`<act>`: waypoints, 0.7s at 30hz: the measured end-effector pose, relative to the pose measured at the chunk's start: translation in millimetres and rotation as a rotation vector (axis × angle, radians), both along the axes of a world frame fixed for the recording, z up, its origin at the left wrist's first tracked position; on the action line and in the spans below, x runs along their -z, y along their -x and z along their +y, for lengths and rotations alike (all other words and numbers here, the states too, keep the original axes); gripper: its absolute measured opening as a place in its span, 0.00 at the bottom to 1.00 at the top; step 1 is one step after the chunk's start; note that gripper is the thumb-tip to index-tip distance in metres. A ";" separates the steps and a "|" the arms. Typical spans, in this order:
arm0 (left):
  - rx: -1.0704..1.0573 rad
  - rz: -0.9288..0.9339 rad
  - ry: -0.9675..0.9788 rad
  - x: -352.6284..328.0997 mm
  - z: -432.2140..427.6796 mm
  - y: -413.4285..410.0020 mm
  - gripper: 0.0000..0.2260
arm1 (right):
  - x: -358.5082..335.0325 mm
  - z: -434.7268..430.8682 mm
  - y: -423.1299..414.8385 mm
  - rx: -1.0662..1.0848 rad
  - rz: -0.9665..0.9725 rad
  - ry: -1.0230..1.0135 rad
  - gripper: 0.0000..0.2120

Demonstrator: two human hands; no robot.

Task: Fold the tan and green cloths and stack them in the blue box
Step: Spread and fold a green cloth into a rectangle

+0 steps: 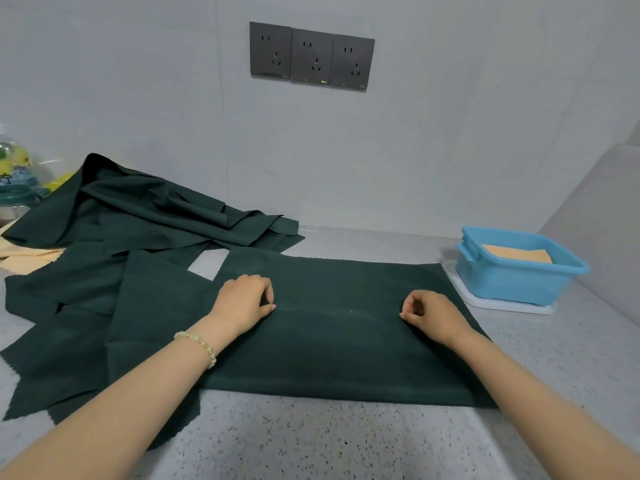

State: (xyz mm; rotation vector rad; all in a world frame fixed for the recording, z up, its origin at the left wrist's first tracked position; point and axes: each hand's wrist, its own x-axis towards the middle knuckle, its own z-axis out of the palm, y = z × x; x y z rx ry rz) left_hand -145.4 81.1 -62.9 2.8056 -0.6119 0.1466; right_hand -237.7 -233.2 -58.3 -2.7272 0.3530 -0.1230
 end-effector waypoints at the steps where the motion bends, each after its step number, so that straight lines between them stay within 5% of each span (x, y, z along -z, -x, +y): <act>1: 0.004 -0.057 -0.028 -0.1 -3.9 7.5 0.06 | -1.6 7.2 3.0 -0.001 -0.016 0.082 0.07; 6: 0.089 0.010 0.134 17.6 -37.0 67.8 0.19 | 5.9 76.1 27.9 -0.104 -0.228 0.027 0.15; 11: 0.067 0.137 -0.106 40.1 -51.0 91.0 0.24 | 29.3 129.4 35.1 -0.208 -0.065 0.117 0.22; 21: 0.047 0.065 -0.073 55.9 -46.6 92.5 0.25 | 59.3 93.8 42.4 -0.179 -0.030 0.194 0.26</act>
